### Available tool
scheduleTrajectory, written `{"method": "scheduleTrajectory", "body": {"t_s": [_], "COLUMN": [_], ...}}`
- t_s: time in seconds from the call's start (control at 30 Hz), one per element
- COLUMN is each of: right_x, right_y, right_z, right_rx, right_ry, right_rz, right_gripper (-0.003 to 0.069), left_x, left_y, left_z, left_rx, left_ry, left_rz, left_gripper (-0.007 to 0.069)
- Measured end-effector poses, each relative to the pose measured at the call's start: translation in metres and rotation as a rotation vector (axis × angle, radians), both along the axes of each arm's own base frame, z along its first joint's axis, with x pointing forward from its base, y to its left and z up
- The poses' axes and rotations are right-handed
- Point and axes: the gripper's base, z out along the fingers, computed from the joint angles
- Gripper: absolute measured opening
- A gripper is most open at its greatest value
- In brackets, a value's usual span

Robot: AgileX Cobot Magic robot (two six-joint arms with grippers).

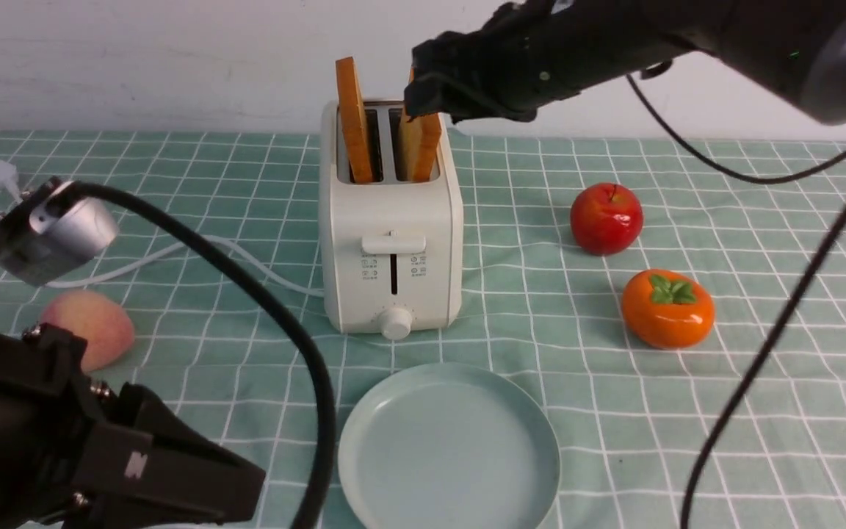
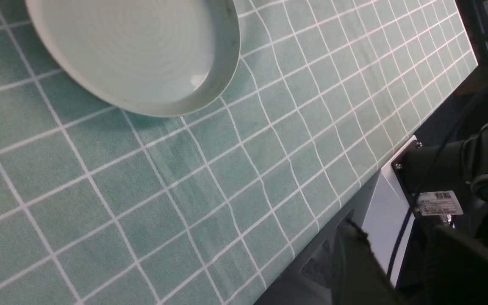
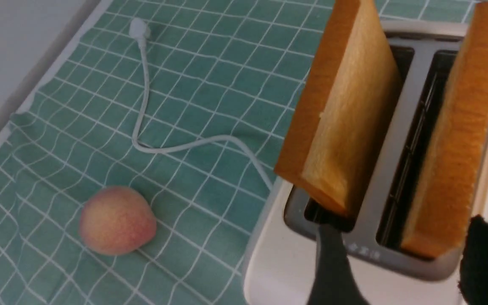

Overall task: Take toasted bread from bread machine on blue coffee table place on plate.
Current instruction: 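Grasp the toast slice in the toaster and pull it up out of the slot with the right gripper, then place the held slice of bread on top of the slice on the plate with the right gripper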

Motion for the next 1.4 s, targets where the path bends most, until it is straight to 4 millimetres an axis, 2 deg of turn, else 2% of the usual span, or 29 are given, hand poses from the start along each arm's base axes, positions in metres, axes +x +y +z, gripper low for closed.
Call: {"method": "scheduleTrajectory", "body": {"t_s": [0.1,0.2,0.23,0.37,0.53,0.63,0.8,0.83,0.87,0.9,0.93,0.97,1.03,1.1,1.13,1.17,1.23,1.27,1.3,1.33,1.37,1.4], "right_x": [0.016,0.025,0.026,0.026,0.024,0.018,-0.014,-0.023,-0.046,-0.058,-0.060,-0.079,-0.103,-0.116,-0.120,-0.121,-0.123,-0.124,-0.129,-0.132,-0.133,-0.137], "right_y": [0.006,0.009,0.009,0.009,0.008,0.005,-0.009,-0.013,-0.024,-0.029,-0.031,-0.040,-0.053,-0.059,-0.060,-0.060,-0.056,-0.055,-0.050,-0.046,-0.046,-0.041], "right_z": [-0.026,-0.045,-0.048,-0.044,-0.038,-0.024,0.034,0.047,0.075,0.085,0.087,0.101,0.110,0.104,0.093,0.093,0.054,0.051,0.017,-0.001,-0.005,-0.027], "right_rx": [-0.012,-0.028,-0.029,-0.023,-0.023,-0.015,-0.025,-0.038,-0.075,-0.106,-0.119,-0.171,-0.260,-0.310,-0.326,-0.323,-0.315,-0.312,-0.273,-0.230,-0.233,-0.154], "right_ry": [0.007,0.017,0.020,0.006,0.002,-0.015,-0.091,-0.102,-0.127,-0.120,-0.122,-0.109,-0.051,0.023,0.088,0.088,0.256,0.270,0.413,0.482,0.492,0.553], "right_rz": [-0.022,-0.033,-0.034,-0.039,-0.032,-0.026,0.011,0.024,0.050,0.070,0.072,0.097,0.136,0.165,0.176,0.176,0.213,0.217,0.258,0.284,0.281,0.301], "right_gripper": [0.0384,0.0304,0.0251,0.0094,0.0078,0.0078,0.0078,0.0078,0.0078,0.0078,0.0078,0.0078,0.0078,0.0078,0.0078,0.0078,0.0078,0.0078,0.0078,0.0078,0.0078,0.0078], "left_x": [0.000,0.000,-0.001,-0.001,-0.002,-0.002,-0.002,-0.002,-0.002,-0.002,-0.002,0.000,0.004,0.007,0.009,0.009,0.010,0.010,0.010,0.010,0.010,0.010], "left_y": [0.000,0.000,0.000,-0.001,-0.001,-0.001,-0.003,-0.003,-0.005,-0.005,-0.006,-0.007,-0.008,-0.008,-0.007,-0.007,-0.007,-0.007,-0.007,-0.007,-0.007,-0.007], "left_z": [0.000,0.000,0.000,0.001,0.001,0.001,0.002,0.003,0.005,0.006,0.007,0.009,0.012,0.014,0.015,0.015,0.015,0.015,0.015,0.015,0.015,0.015], "left_rx": [-0.003,-0.004,-0.003,-0.012,-0.016,-0.019,-0.041,-0.049,-0.080,-0.096,-0.105,-0.135,-0.173,-0.193,-0.196,-0.196,-0.197,-0.197,-0.197,-0.197,-0.197,-0.197], "left_ry": [0.000,0.003,0.007,0.012,0.013,0.014,0.019,0.021,0.027,0.027,0.027,0.020,-0.004,-0.023,-0.036,-0.035,-0.042,-0.042,-0.042,-0.043,-0.043,-0.044], "left_rz": [0.001,-0.002,-0.006,-0.011,-0.012,-0.012,-0.011,-0.009,-0.007,-0.004,-0.003,0.011,0.049,0.079,0.097,0.097,0.106,0.106,0.106,0.107,0.107,0.108], "left_gripper": [0.0238,0.0238,0.0238,0.0238,0.0238,0.0238,0.0238,0.0238,0.0238,0.0238,0.0238,0.0238,0.0238,0.0238,0.0238,0.0238,0.0238,0.0238,0.0238,0.0238,0.0238,0.0238]}}
